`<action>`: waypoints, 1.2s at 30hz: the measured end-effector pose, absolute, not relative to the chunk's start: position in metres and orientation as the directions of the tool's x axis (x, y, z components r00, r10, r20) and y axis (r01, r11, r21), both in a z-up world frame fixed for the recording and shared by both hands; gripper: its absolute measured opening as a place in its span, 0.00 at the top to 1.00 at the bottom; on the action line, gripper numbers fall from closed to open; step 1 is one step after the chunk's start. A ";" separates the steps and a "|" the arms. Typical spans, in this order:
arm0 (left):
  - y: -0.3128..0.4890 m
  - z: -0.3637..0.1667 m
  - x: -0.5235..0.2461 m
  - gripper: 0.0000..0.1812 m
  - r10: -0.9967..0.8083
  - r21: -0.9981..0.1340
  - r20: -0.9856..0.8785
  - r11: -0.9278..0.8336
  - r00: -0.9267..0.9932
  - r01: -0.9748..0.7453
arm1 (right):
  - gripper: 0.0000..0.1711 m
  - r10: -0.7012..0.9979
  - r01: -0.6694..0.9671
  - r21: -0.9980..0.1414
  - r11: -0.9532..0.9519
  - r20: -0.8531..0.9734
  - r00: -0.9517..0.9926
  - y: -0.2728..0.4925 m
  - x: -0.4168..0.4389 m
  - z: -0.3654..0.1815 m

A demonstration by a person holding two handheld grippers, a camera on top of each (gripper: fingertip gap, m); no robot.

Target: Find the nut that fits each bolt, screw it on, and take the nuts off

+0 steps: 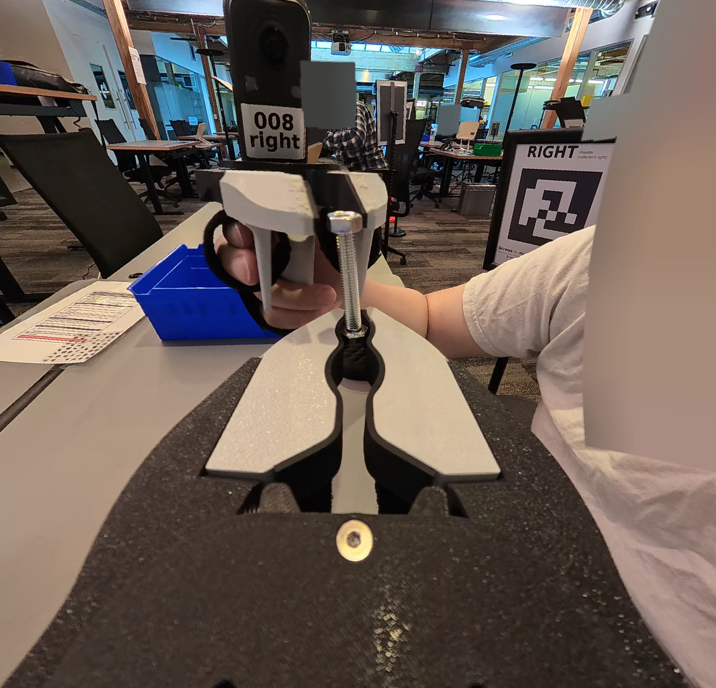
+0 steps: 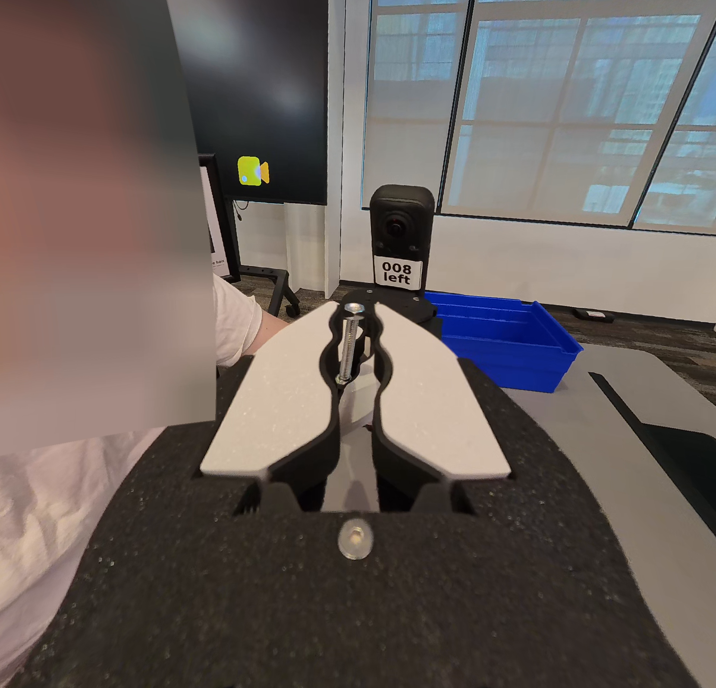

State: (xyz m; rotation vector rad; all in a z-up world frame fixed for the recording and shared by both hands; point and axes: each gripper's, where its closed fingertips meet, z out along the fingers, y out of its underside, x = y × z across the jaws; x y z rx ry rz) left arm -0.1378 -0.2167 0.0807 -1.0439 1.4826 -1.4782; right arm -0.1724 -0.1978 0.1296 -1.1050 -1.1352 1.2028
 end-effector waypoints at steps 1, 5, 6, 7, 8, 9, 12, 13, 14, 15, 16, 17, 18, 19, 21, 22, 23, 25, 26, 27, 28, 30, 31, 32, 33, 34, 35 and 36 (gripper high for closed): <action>-0.217 0.081 -0.138 0.98 -0.933 -1.000 0.024 -0.015 -0.359 -0.027 | 0.94 0.998 -0.105 -0.993 0.057 0.054 0.025 -0.199 -0.172 0.130; -0.221 0.080 -0.139 0.98 -0.918 -0.999 0.039 -0.028 -0.395 -0.033 | 0.94 0.998 -0.103 -0.993 0.062 0.063 -0.005 -0.202 -0.172 0.128; -0.225 0.080 -0.139 0.97 -0.906 -0.999 0.053 -0.044 -0.419 -0.032 | 0.94 0.998 -0.116 -0.992 0.048 0.052 -0.032 -0.204 -0.171 0.129; -0.228 0.082 -0.140 0.98 -0.891 -0.997 0.071 -0.065 -0.448 -0.029 | 0.94 0.997 -0.133 -0.991 0.024 0.034 -0.071 -0.207 -0.170 0.129; -0.233 0.082 -0.142 0.98 -0.872 -0.996 0.091 -0.087 -0.480 -0.030 | 0.94 0.993 -0.149 -0.989 -0.003 0.014 -0.115 -0.210 -0.170 0.130; -0.238 0.083 -0.143 0.97 -0.851 -0.993 0.111 -0.110 -0.513 -0.033 | 0.94 0.988 -0.168 -0.985 -0.028 -0.001 -0.157 -0.213 -0.169 0.130; -0.251 0.085 -0.147 0.97 -0.781 -0.984 0.164 -0.172 -0.603 -0.046 | 0.94 0.953 -0.221 -0.968 -0.119 -0.049 -0.299 -0.222 -0.169 0.130; -0.254 0.085 -0.147 0.98 -0.764 -0.981 0.175 -0.186 -0.621 -0.049 | 0.94 0.938 -0.237 -0.960 -0.150 -0.063 -0.340 -0.225 -0.169 0.130; -0.256 0.085 -0.148 0.98 -0.753 -0.980 0.179 -0.191 -0.634 -0.049 | 0.94 0.922 -0.248 -0.951 -0.184 -0.080 -0.380 -0.227 -0.169 0.130; -0.258 0.085 -0.148 0.98 -0.742 -0.980 0.180 -0.193 -0.645 -0.052 | 0.94 0.905 -0.255 -0.943 -0.214 -0.093 -0.416 -0.229 -0.169 0.130; -0.261 0.083 -0.149 0.98 -0.734 -0.980 0.180 -0.187 -0.655 -0.060 | 0.94 0.890 -0.269 -0.933 -0.238 -0.099 -0.446 -0.230 -0.168 0.131; -0.263 0.081 -0.149 0.98 -0.728 -0.982 0.175 -0.175 -0.663 -0.067 | 0.94 0.871 -0.290 -0.920 -0.265 -0.099 -0.482 -0.233 -0.166 0.133; -0.266 0.080 -0.149 0.98 -0.721 -0.984 0.169 -0.164 -0.672 -0.071 | 0.94 0.855 -0.303 -0.907 -0.293 -0.106 -0.508 -0.233 -0.163 0.135; -0.268 0.079 -0.149 0.98 -0.719 -0.985 0.164 -0.158 -0.675 -0.071 | 0.94 0.854 -0.303 -0.903 -0.306 -0.120 -0.505 -0.231 -0.164 0.135; -0.270 0.077 -0.147 0.98 -0.724 -0.986 0.159 -0.147 -0.671 -0.075 | 0.94 0.872 -0.302 -0.910 -0.283 -0.113 -0.477 -0.227 -0.165 0.132; -0.269 0.076 -0.147 0.98 -0.729 -0.987 0.154 -0.140 -0.667 -0.075 | 0.94 0.879 -0.301 -0.913 -0.274 -0.110 -0.465 -0.226 -0.164 0.132; -0.268 0.076 -0.146 0.98 -0.735 -0.988 0.150 -0.135 -0.661 -0.075 | 0.94 0.884 -0.302 -0.915 -0.266 -0.106 -0.456 -0.225 -0.163 0.133; -0.264 0.076 -0.146 0.98 -0.752 -0.989 0.142 -0.127 -0.643 -0.070 | 0.95 0.914 -0.306 -0.924 -0.230 -0.096 -0.394 -0.219 -0.162 0.135; -0.260 0.076 -0.145 0.98 -0.767 -0.990 0.136 -0.122 -0.628 -0.065 | 0.94 0.938 -0.290 -0.935 -0.203 -0.101 -0.332 -0.212 -0.161 0.135; -0.255 0.077 -0.145 0.98 -0.785 -0.992 0.128 -0.116 -0.606 -0.059 | 0.94 0.962 -0.254 -0.953 -0.168 -0.102 -0.254 -0.204 -0.158 0.136; -0.249 0.078 -0.145 0.98 -0.807 -0.993 0.119 -0.106 -0.578 -0.056 | 0.94 0.986 -0.203 -0.972 -0.116 -0.087 -0.145 -0.194 -0.152 0.136; -0.237 0.080 -0.146 0.98 -0.841 -0.995 0.102 -0.087 -0.532 -0.052 | 0.95 0.990 -0.024 -1.000 -0.020 -0.023 0.139 -0.168 -0.124 0.133; -0.233 0.083 -0.148 0.98 -0.851 -0.995 0.096 -0.086 -0.516 -0.044 | 0.94 0.958 0.115 -0.993 -0.015 0.018 0.287 -0.156 -0.099 0.127; -0.228 0.086 -0.150 0.98 -0.863 -0.996 0.093 -0.085 -0.497 -0.039 | 0.94 0.879 0.260 -0.965 -0.026 0.101 0.465 -0.141 -0.063 0.119; -0.223 0.088 -0.151 0.98 -0.874 -0.996 0.090 -0.082 -0.478 -0.037 | 0.94 0.787 0.396 -0.914 -0.083 0.184 0.588 -0.134 -0.022 0.108; -0.218 0.089 -0.152 0.97 -0.885 -0.997 0.082 -0.074 -0.458 -0.036 | 0.94 0.693 0.501 -0.841 -0.203 0.238 0.680 -0.133 0.024 0.090; -0.214 0.090 -0.153 0.97 -0.894 -0.997 0.074 -0.065 -0.442 -0.035 | 0.94 0.590 0.553 -0.757 -0.347 0.282 0.756 -0.135 0.072 0.071; -0.210 0.091 -0.154 0.97 -0.901 -0.998 0.068 -0.059 -0.429 -0.034 | 0.94 0.496 0.549 -0.674 -0.495 0.300 0.815 -0.142 0.118 0.051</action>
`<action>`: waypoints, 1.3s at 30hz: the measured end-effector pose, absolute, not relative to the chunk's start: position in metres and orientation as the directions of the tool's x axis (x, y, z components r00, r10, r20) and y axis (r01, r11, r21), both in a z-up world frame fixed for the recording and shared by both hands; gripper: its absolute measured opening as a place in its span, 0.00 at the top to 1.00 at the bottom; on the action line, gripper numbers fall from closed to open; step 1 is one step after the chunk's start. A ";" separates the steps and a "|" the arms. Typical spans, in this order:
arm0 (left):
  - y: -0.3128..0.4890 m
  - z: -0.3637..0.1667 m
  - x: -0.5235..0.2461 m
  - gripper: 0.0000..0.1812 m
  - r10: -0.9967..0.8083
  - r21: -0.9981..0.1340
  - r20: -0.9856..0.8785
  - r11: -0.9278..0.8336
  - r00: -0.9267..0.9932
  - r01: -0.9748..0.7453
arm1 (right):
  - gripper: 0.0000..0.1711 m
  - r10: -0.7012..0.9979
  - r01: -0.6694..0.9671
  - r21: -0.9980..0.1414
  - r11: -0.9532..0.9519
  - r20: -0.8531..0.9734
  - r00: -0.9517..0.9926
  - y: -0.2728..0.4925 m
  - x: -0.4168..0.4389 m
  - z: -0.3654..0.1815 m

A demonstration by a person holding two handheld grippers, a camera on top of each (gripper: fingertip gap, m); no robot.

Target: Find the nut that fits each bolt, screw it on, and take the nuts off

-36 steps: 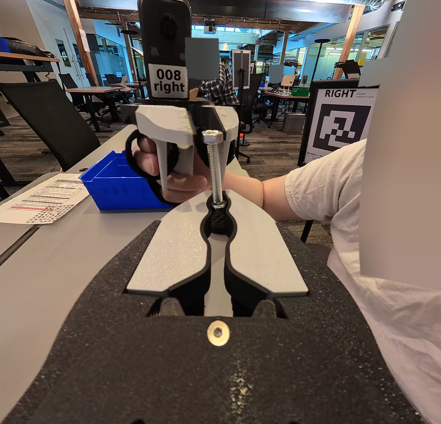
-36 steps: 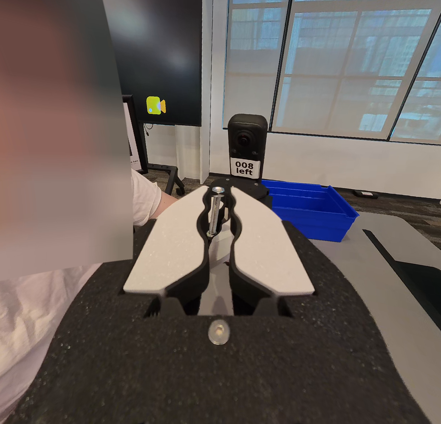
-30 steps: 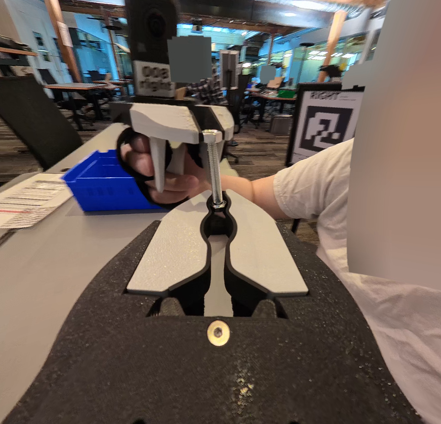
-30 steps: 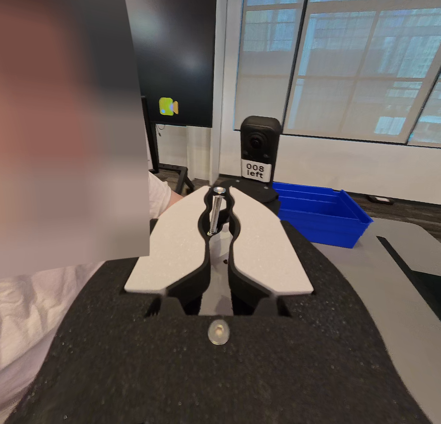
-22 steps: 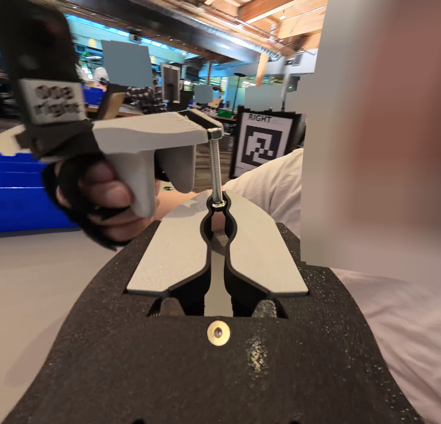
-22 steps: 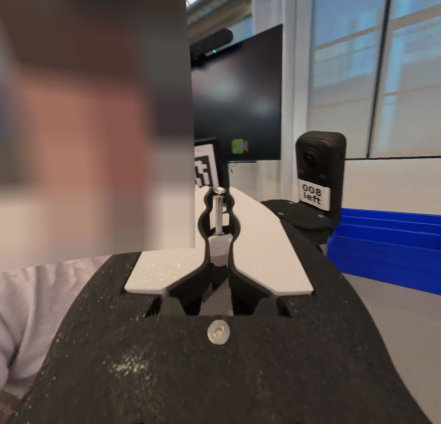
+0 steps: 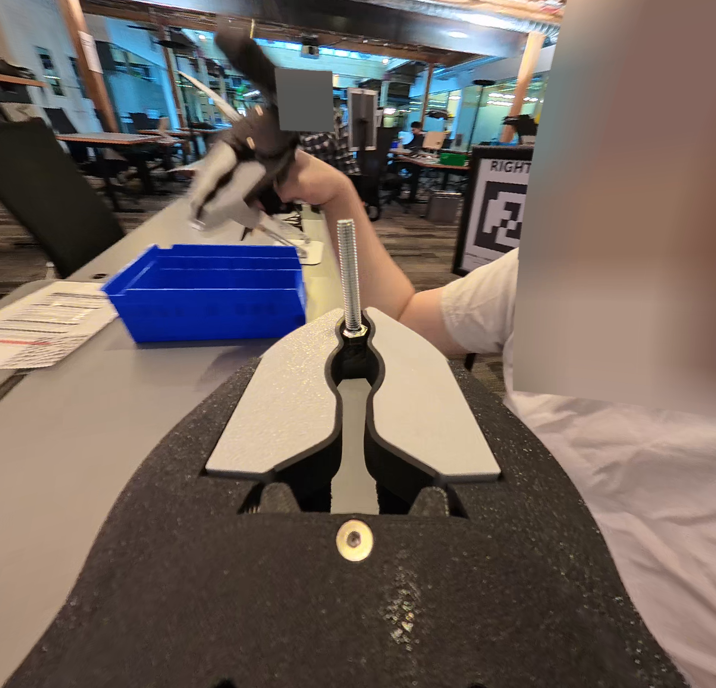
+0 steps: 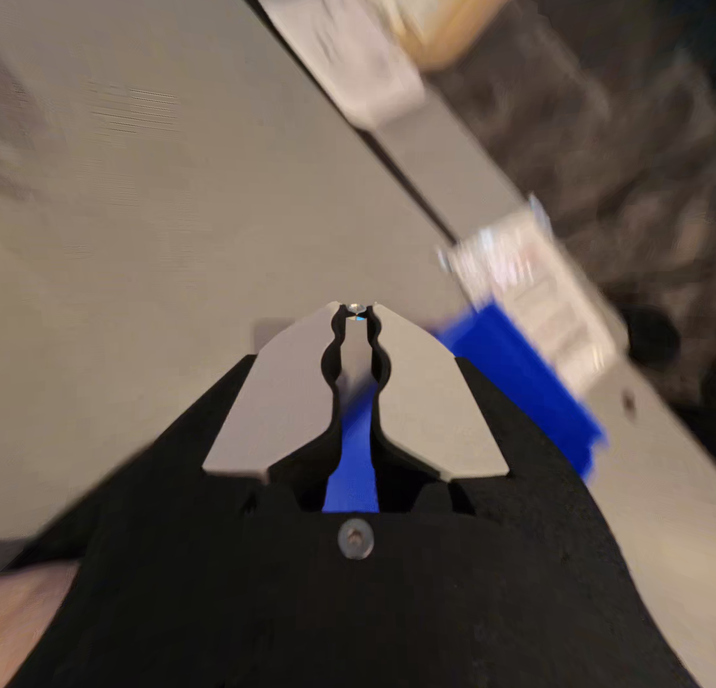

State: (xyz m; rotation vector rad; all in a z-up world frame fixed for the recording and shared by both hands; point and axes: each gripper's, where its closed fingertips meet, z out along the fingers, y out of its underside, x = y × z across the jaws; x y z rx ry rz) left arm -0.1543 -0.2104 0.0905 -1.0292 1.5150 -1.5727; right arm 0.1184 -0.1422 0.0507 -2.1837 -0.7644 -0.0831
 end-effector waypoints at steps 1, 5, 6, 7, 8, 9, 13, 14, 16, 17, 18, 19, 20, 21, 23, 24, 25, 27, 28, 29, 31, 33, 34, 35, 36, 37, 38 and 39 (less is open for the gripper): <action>-0.207 0.091 -0.155 0.97 -0.906 -0.998 0.066 -0.057 -0.419 -0.035 | 0.94 0.414 0.494 -0.597 -0.632 0.279 0.867 -0.152 0.158 0.029; -0.199 0.094 -0.158 0.97 -0.917 -0.997 0.074 -0.069 -0.392 -0.027 | 0.94 0.100 0.145 -0.336 -0.930 0.149 0.984 -0.179 0.271 -0.054; -0.198 0.095 -0.158 0.97 -0.918 -0.997 0.075 -0.071 -0.389 -0.024 | 0.94 0.078 0.100 -0.285 -0.953 0.087 0.993 -0.184 0.280 -0.073; -0.198 0.096 -0.159 0.97 -0.920 -0.997 0.072 -0.069 -0.385 -0.022 | 0.94 0.075 0.079 -0.241 -0.967 0.025 0.997 -0.189 0.283 -0.090; -0.198 0.097 -0.159 0.97 -0.922 -0.998 0.068 -0.065 -0.382 -0.021 | 0.94 0.079 0.075 -0.201 -0.977 -0.012 0.997 -0.195 0.285 -0.103; -0.198 0.097 -0.160 0.97 -0.922 -0.998 0.065 -0.062 -0.382 -0.021 | 0.94 0.087 0.081 -0.168 -0.982 -0.025 0.996 -0.200 0.288 -0.114; -0.197 0.094 -0.159 0.97 -0.922 -0.998 0.069 -0.063 -0.382 -0.030 | 0.94 0.038 0.038 -0.115 -0.993 0.005 0.999 -0.204 0.308 -0.134; -0.197 0.093 -0.158 0.97 -0.921 -0.997 0.075 -0.067 -0.381 -0.034 | 0.94 0.008 0.010 -0.129 -0.992 0.010 1.000 -0.202 0.312 -0.134; -0.195 0.092 -0.157 0.97 -0.923 -0.996 0.086 -0.078 -0.375 -0.035 | 0.83 -0.040 -0.043 -0.187 -0.981 -0.020 0.999 -0.196 0.313 -0.129; -0.193 0.092 -0.157 0.97 -0.925 -0.996 0.089 -0.083 -0.370 -0.033 | 0.79 -0.052 -0.057 -0.222 -0.973 -0.028 0.998 -0.193 0.313 -0.123; -0.192 0.093 -0.157 0.97 -0.927 -0.996 0.090 -0.084 -0.364 -0.031 | 0.78 -0.064 -0.064 -0.256 -0.965 -0.009 0.998 -0.192 0.317 -0.115; -0.192 0.093 -0.157 0.97 -0.929 -0.996 0.088 -0.083 -0.359 -0.030 | 0.77 -0.072 -0.061 -0.292 -0.954 0.026 0.997 -0.191 0.321 -0.105; -0.191 0.093 -0.157 0.97 -0.930 -0.996 0.085 -0.080 -0.357 -0.028 | 0.77 -0.081 -0.054 -0.331 -0.942 0.068 0.994 -0.189 0.324 -0.093; -0.190 0.093 -0.158 0.97 -0.933 -0.997 0.083 -0.078 -0.351 -0.027 | 0.78 -0.091 -0.046 -0.373 -0.927 0.105 0.990 -0.187 0.325 -0.078; -0.185 0.093 -0.157 0.97 -0.944 -0.997 0.077 -0.072 -0.321 -0.026 | 0.81 -0.075 0.012 -0.499 -0.867 0.154 0.985 -0.174 0.313 -0.040; -0.181 0.092 -0.156 0.97 -0.953 -0.997 0.073 -0.068 -0.293 -0.028 | 0.81 -0.045 0.060 -0.581 -0.811 0.165 0.985 -0.163 0.299 -0.017; -0.174 0.091 -0.155 0.97 -0.965 -0.998 0.068 -0.062 -0.255 -0.031 | 0.82 0.008 0.115 -0.665 -0.738 0.162 0.987 -0.150 0.277 0.006; -0.163 0.087 -0.153 0.97 -0.981 -0.998 0.057 -0.051 -0.186 -0.040 | 0.82 0.150 0.223 -0.820 -0.527 0.169 0.974 -0.124 0.221 0.058; -0.161 0.085 -0.153 0.97 -0.983 -0.998 0.058 -0.051 -0.171 -0.043 | 0.80 0.239 0.259 -0.882 -0.393 0.174 0.955 -0.115 0.185 0.084; -0.159 0.084 -0.152 0.97 -0.984 -0.997 0.064 -0.057 -0.166 -0.044 | 0.78 0.339 0.268 -0.932 -0.244 0.177 0.924 -0.109 0.144 0.110; -0.158 0.083 -0.151 0.97 -0.985 -0.997 0.071 -0.065 -0.155 -0.044 | 0.77 0.560 0.157 -0.986 0.053 0.160 0.813 -0.114 0.057 0.157; -0.156 0.081 -0.149 0.97 -0.987 -0.997 0.071 -0.065 -0.145 -0.045 | 0.82 0.791 -0.086 -0.973 0.215 0.122 0.599 -0.141 -0.024 0.185; -0.157 0.080 -0.149 0.97 -0.987 -0.997 0.070 -0.064 -0.144 -0.049 | 0.84 0.865 -0.183 -0.958 0.218 0.103 0.491 -0.152 -0.054 0.187; -0.157 0.079 -0.148 0.97 -0.987 -0.997 0.069 -0.062 -0.144 -0.053 | 0.85 0.908 -0.220 -0.960 0.175 0.070 0.414 -0.156 -0.079 0.180; -0.158 0.077 -0.147 0.97 -0.987 -0.997 0.067 -0.059 -0.143 -0.058 | 0.85 0.931 -0.210 -0.972 0.103 0.020 0.365 -0.153 -0.099 0.167; -0.159 0.076 -0.146 0.97 -0.987 -0.996 0.065 -0.056 -0.145 -0.063 | 0.84 0.947 -0.181 -0.983 0.042 -0.019 0.321 -0.152 -0.117 0.154; -0.160 0.075 -0.145 0.97 -0.987 -0.996 0.063 -0.054 -0.148 -0.066 | 0.84 0.959 -0.163 -0.987 0.004 -0.042 0.279 -0.152 -0.130 0.144; -0.161 0.075 -0.144 0.97 -0.987 -0.996 0.060 -0.050 -0.151 -0.070 | 0.84 0.966 -0.155 -0.988 -0.014 -0.053 0.252 -0.154 -0.139 0.137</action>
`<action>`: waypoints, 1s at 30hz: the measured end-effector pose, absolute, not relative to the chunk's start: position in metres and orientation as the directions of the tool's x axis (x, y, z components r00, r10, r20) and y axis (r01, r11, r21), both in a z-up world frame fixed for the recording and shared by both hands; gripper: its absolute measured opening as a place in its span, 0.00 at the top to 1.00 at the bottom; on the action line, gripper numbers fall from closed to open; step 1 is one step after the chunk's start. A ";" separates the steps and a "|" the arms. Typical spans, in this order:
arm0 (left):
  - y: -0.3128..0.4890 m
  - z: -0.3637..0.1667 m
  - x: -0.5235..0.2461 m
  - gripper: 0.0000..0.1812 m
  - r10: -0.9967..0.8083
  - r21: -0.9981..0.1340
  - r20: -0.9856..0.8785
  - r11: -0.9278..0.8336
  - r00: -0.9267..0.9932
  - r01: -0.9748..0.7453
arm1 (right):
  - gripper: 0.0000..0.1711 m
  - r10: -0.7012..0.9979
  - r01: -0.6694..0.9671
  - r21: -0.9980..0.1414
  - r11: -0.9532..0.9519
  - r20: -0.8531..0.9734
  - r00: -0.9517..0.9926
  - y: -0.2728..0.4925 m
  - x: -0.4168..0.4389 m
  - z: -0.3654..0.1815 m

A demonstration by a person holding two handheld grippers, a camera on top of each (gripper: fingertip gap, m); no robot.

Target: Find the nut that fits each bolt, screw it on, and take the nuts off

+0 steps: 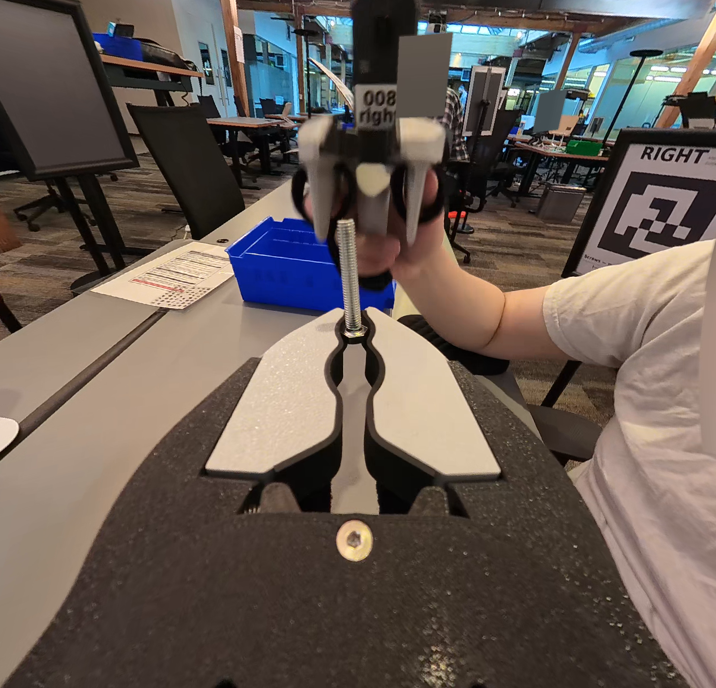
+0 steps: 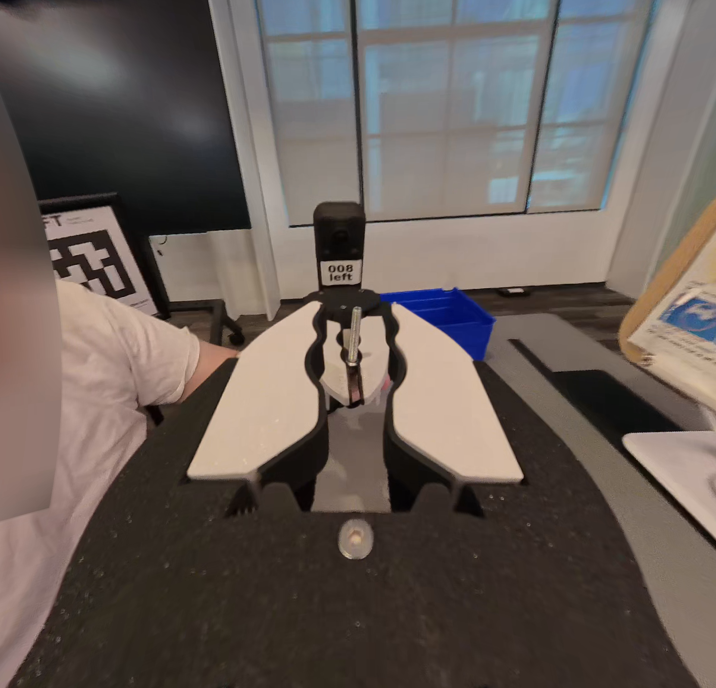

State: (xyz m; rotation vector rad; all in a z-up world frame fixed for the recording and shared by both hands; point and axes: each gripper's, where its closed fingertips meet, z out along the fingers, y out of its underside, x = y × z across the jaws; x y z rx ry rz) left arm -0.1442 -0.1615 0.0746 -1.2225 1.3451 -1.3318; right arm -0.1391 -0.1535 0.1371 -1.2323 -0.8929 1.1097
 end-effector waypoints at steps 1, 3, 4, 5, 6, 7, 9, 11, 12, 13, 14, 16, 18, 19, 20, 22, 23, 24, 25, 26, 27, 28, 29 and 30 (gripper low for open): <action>-0.162 0.074 -0.144 0.97 -0.987 -0.996 0.055 -0.044 -0.150 -0.072 | 0.84 0.970 -0.145 -0.989 -0.021 -0.056 0.238 -0.154 -0.146 0.132; -0.164 0.073 -0.143 0.97 -0.988 -0.996 0.046 -0.034 -0.151 -0.078 | 0.84 0.973 -0.128 -0.991 -0.036 -0.063 0.221 -0.154 -0.155 0.124; -0.164 0.072 -0.143 0.97 -0.987 -0.996 0.046 -0.033 -0.155 -0.081 | 0.84 0.974 -0.111 -0.993 -0.042 -0.065 0.216 -0.155 -0.159 0.120; -0.165 0.072 -0.142 0.97 -0.987 -0.996 0.046 -0.033 -0.157 -0.082 | 0.85 0.974 -0.096 -0.994 -0.041 -0.061 0.218 -0.154 -0.163 0.116; -0.165 0.072 -0.142 0.97 -0.986 -0.996 0.046 -0.033 -0.159 -0.083 | 0.85 0.975 -0.084 -0.996 -0.037 -0.055 0.217 -0.154 -0.166 0.112; -0.165 0.071 -0.142 0.97 -0.985 -0.996 0.049 -0.036 -0.163 -0.084 | 0.86 0.974 -0.072 -0.997 -0.037 -0.052 0.220 -0.153 -0.170 0.107; -0.166 0.070 -0.141 0.97 -0.984 -0.995 0.054 -0.040 -0.168 -0.086 | 0.89 0.978 -0.043 -0.998 -0.039 -0.047 0.203 -0.154 -0.176 0.100; -0.169 0.069 -0.141 0.97 -0.980 -0.995 0.059 -0.043 -0.191 -0.087 | 0.94 0.979 -0.040 -0.999 -0.018 -0.025 0.204 -0.154 -0.179 0.098; -0.171 0.069 -0.141 0.97 -0.978 -0.995 0.060 -0.043 -0.201 -0.089 | 0.97 0.977 -0.026 -1.000 -0.011 -0.017 0.214 -0.154 -0.179 0.097; -0.171 0.070 -0.141 0.97 -0.979 -0.996 0.056 -0.040 -0.199 -0.081 | 0.97 0.975 -0.021 -1.000 0.010 0.005 0.224 -0.154 -0.178 0.098; -0.170 0.071 -0.141 0.97 -0.979 -0.997 0.050 -0.037 -0.195 -0.068 | 0.97 0.973 -0.020 -1.000 0.020 0.014 0.231 -0.154 -0.178 0.099; -0.171 0.074 -0.142 0.96 -0.977 -0.998 0.055 -0.044 -0.206 -0.055 | 0.97 0.973 -0.025 -0.999 0.020 0.014 0.229 -0.156 -0.176 0.103; -0.169 0.076 -0.142 0.89 -0.978 -0.997 0.072 -0.064 -0.195 -0.050 | 0.97 0.972 -0.047 -0.999 0.025 0.013 0.236 -0.157 -0.171 0.111; -0.167 0.076 -0.142 0.87 -0.980 -0.996 0.078 -0.070 -0.185 -0.053 | 0.97 0.969 -0.040 -0.999 0.027 0.016 0.246 -0.157 -0.164 0.116; -0.164 0.076 -0.143 0.85 -0.981 -0.996 0.081 -0.072 -0.175 -0.056 | 0.97 0.958 -0.025 -0.998 0.056 0.046 0.282 -0.155 -0.152 0.125; -0.162 0.077 -0.145 0.84 -0.983 -0.996 0.077 -0.067 -0.165 -0.065 | 0.97 0.895 0.126 -0.986 0.108 0.152 0.420 -0.147 -0.107 0.139; -0.161 0.078 -0.147 0.84 -0.984 -0.995 0.076 -0.066 -0.161 -0.068 | 0.97 0.803 0.252 -0.963 0.098 0.226 0.552 -0.135 -0.068 0.140; -0.159 0.079 -0.148 0.84 -0.984 -0.995 0.080 -0.069 -0.158 -0.073 | 0.97 0.650 0.391 -0.920 0.038 0.320 0.690 -0.121 -0.014 0.135; -0.159 0.081 -0.150 0.84 -0.983 -0.994 0.085 -0.073 -0.160 -0.077 | 0.97 0.486 0.501 -0.858 -0.111 0.393 0.780 -0.112 0.048 0.121; -0.159 0.083 -0.152 0.84 -0.983 -0.994 0.088 -0.076 -0.164 -0.077 | 0.97 0.345 0.525 -0.794 -0.308 0.421 0.839 -0.112 0.111 0.101; -0.157 0.085 -0.154 0.84 -0.983 -0.994 0.087 -0.076 -0.161 -0.076 | 0.97 0.236 0.463 -0.737 -0.493 0.399 0.886 -0.118 0.168 0.075; -0.155 0.087 -0.156 0.85 -0.985 -0.995 0.084 -0.073 -0.153 -0.075 | 0.97 0.147 0.350 -0.680 -0.644 0.339 0.929 -0.126 0.215 0.045; -0.153 0.089 -0.159 0.85 -0.986 -0.995 0.080 -0.070 -0.146 -0.075 | 0.97 0.064 0.228 -0.606 -0.762 0.279 0.958 -0.137 0.255 0.013; -0.151 0.090 -0.161 0.85 -0.987 -0.995 0.078 -0.068 -0.141 -0.075 | 0.97 0.004 0.141 -0.515 -0.846 0.258 0.966 -0.148 0.288 -0.018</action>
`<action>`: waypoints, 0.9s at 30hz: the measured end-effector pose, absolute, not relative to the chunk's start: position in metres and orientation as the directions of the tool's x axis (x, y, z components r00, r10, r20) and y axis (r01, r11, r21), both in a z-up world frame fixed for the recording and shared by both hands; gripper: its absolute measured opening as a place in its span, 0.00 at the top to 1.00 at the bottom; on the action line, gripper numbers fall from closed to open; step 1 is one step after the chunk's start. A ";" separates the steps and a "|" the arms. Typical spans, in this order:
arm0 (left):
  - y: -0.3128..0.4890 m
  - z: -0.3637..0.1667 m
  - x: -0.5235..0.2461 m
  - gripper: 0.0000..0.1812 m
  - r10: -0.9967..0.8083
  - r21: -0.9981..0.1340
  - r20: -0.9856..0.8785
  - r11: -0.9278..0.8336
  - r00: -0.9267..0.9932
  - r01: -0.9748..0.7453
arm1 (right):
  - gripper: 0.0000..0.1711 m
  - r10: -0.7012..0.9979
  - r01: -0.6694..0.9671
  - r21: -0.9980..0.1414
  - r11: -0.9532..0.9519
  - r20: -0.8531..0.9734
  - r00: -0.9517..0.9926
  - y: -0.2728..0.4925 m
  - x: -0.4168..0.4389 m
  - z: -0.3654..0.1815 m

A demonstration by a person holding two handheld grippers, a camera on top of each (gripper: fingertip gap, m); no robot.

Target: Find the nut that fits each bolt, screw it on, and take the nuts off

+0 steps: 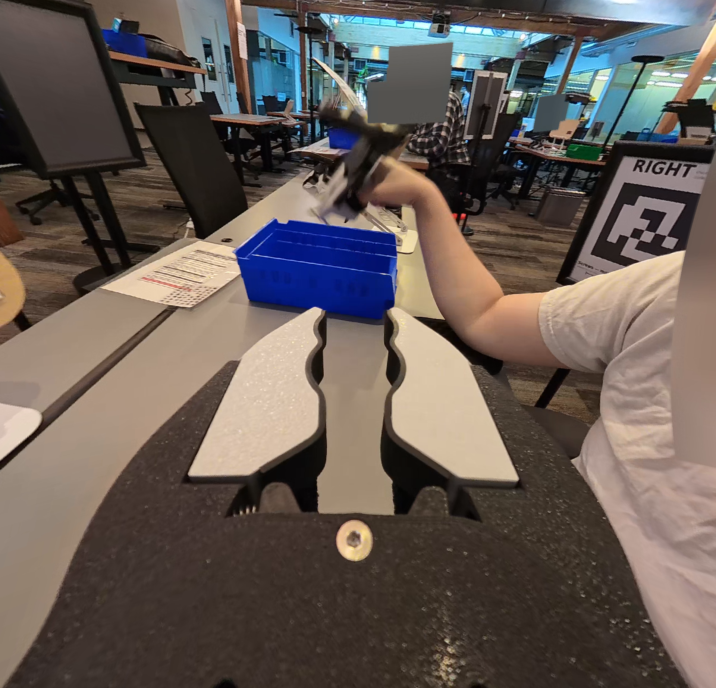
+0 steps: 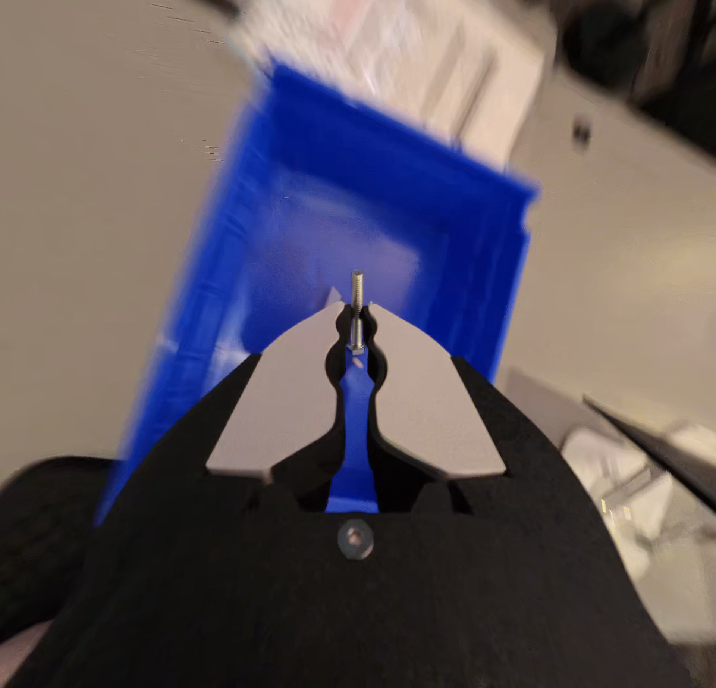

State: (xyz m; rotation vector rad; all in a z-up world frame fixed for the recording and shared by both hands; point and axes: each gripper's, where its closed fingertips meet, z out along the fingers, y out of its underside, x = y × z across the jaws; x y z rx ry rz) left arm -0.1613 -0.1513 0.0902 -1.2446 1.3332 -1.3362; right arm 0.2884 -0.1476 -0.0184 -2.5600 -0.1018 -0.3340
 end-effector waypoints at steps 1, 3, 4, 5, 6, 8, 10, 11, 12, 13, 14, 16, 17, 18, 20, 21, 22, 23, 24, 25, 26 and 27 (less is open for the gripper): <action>-0.150 0.092 -0.164 0.85 -0.988 -0.995 0.076 -0.066 -0.135 -0.077 | 0.97 -0.014 0.112 -0.430 -0.896 0.278 0.960 -0.157 0.315 -0.045; -0.147 0.094 -0.169 0.85 -0.989 -0.995 0.070 -0.060 -0.127 -0.085 | 0.97 0.045 0.118 -0.371 -0.921 0.199 0.979 -0.163 0.327 -0.088; -0.146 0.095 -0.171 0.85 -0.991 -0.994 0.065 -0.054 -0.120 -0.092 | 0.97 0.034 0.084 -0.354 -0.932 0.145 0.989 -0.165 0.329 -0.103; -0.143 0.097 -0.174 0.86 -0.993 -0.994 0.058 -0.048 -0.105 -0.096 | 0.97 0.013 0.054 -0.327 -0.944 0.127 0.992 -0.168 0.334 -0.113; -0.139 0.100 -0.177 0.86 -0.995 -0.995 0.051 -0.043 -0.086 -0.087 | 0.97 0.010 0.050 -0.310 -0.950 0.128 0.992 -0.169 0.337 -0.119; -0.132 0.108 -0.185 0.86 -0.997 -0.997 0.055 -0.052 -0.058 -0.063 | 0.97 0.003 0.044 -0.310 -0.950 0.131 0.991 -0.166 0.337 -0.122; -0.123 0.116 -0.195 0.86 -0.997 -0.996 0.070 -0.069 -0.024 -0.048 | 0.90 -0.029 0.013 -0.302 -0.953 0.134 0.991 -0.163 0.340 -0.123; -0.117 0.120 -0.202 0.86 -0.997 -0.997 0.072 -0.072 0.003 -0.036 | 0.88 -0.035 0.011 -0.306 -0.952 0.146 0.989 -0.161 0.341 -0.122; -0.111 0.126 -0.210 0.87 -0.997 -0.997 0.072 -0.073 0.038 -0.024 | 0.88 -0.031 0.019 -0.315 -0.949 0.153 0.988 -0.159 0.341 -0.120; -0.103 0.131 -0.219 0.87 -0.994 -0.997 0.072 -0.073 0.080 -0.011 | 0.88 -0.025 0.032 -0.328 -0.944 0.169 0.985 -0.158 0.341 -0.116; -0.096 0.138 -0.231 0.87 -0.990 -0.997 0.072 -0.072 0.123 0.005 | 0.88 -0.025 0.044 -0.342 -0.939 0.194 0.981 -0.156 0.342 -0.111; -0.081 0.150 -0.259 0.87 -0.976 -0.997 0.074 -0.071 0.207 0.020 | 0.88 -0.025 0.061 -0.386 -0.921 0.214 0.977 -0.151 0.338 -0.095; -0.071 0.155 -0.277 0.87 -0.960 -0.998 0.066 -0.065 0.273 0.014 | 0.88 -0.020 0.076 -0.421 -0.904 0.219 0.976 -0.146 0.333 -0.086; -0.057 0.159 -0.299 0.88 -0.926 -0.999 0.045 -0.046 0.374 0.005 | 0.88 -0.017 0.093 -0.456 -0.885 0.232 0.973 -0.141 0.330 -0.075; -0.027 0.164 -0.354 0.88 -0.793 -0.999 -0.032 0.008 0.608 -0.042 | 0.88 -0.017 0.130 -0.518 -0.845 0.269 0.963 -0.131 0.322 -0.054; -0.016 0.163 -0.383 0.89 -0.715 -0.997 -0.063 0.011 0.696 -0.078 | 0.89 -0.015 0.148 -0.547 -0.824 0.283 0.959 -0.126 0.317 -0.044; -0.008 0.158 -0.410 0.89 -0.649 -0.994 -0.071 -0.017 0.758 -0.107 | 0.89 -0.012 0.168 -0.574 -0.801 0.296 0.955 -0.120 0.311 -0.034; -0.003 0.152 -0.434 0.89 -0.605 -0.992 -0.050 -0.063 0.794 -0.111 | 0.89 -0.008 0.187 -0.599 -0.778 0.308 0.951 -0.114 0.305 -0.026; 0.000 0.146 -0.454 0.91 -0.578 -0.990 0.004 -0.114 0.816 -0.076 | 0.89 -0.003 0.207 -0.621 -0.756 0.319 0.948 -0.109 0.299 -0.019; 0.003 0.142 -0.473 0.93 -0.551 -0.985 0.089 -0.171 0.830 -0.007 | 0.89 0.004 0.228 -0.638 -0.736 0.332 0.943 -0.104 0.293 -0.013; 0.006 0.137 -0.488 0.93 -0.528 -0.973 0.172 -0.223 0.832 0.059 | 0.89 0.011 0.248 -0.650 -0.718 0.346 0.938 -0.099 0.287 -0.008; 0.010 0.128 -0.502 0.93 -0.502 -0.957 0.228 -0.273 0.835 0.098 | 0.90 0.019 0.266 -0.655 -0.707 0.358 0.933 -0.095 0.281 -0.005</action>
